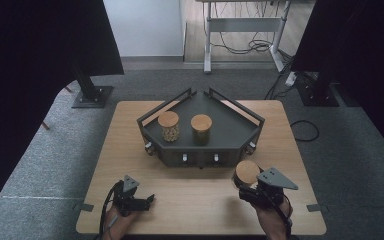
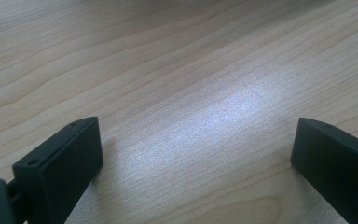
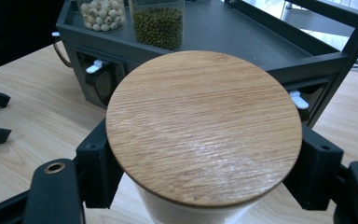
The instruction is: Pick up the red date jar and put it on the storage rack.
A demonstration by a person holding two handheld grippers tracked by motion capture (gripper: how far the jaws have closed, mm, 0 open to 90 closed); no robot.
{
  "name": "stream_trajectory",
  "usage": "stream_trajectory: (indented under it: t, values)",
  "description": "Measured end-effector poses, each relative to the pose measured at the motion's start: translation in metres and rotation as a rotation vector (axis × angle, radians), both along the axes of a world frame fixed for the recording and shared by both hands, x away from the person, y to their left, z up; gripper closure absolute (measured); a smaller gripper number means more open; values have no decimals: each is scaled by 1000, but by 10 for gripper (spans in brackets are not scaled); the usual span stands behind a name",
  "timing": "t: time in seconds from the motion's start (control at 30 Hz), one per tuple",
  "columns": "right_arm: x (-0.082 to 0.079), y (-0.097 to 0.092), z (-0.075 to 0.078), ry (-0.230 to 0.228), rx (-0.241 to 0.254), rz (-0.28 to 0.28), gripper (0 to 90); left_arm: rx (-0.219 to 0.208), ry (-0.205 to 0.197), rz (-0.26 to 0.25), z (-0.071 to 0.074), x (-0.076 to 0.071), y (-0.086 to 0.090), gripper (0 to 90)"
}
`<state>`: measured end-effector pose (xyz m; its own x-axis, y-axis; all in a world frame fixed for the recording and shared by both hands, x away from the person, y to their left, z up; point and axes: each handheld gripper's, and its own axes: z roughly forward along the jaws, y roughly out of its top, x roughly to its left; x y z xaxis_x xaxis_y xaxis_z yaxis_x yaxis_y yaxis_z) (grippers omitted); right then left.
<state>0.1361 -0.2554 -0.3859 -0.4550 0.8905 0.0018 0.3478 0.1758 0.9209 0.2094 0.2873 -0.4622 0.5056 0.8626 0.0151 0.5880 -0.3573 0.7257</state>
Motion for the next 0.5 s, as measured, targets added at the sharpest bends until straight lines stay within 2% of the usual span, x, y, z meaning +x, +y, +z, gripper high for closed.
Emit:
stream_trajectory:
  t: [0.5]
  values:
    - [20, 3, 11, -4, 0, -11, 249, 0, 0, 0, 0, 0, 0, 18]
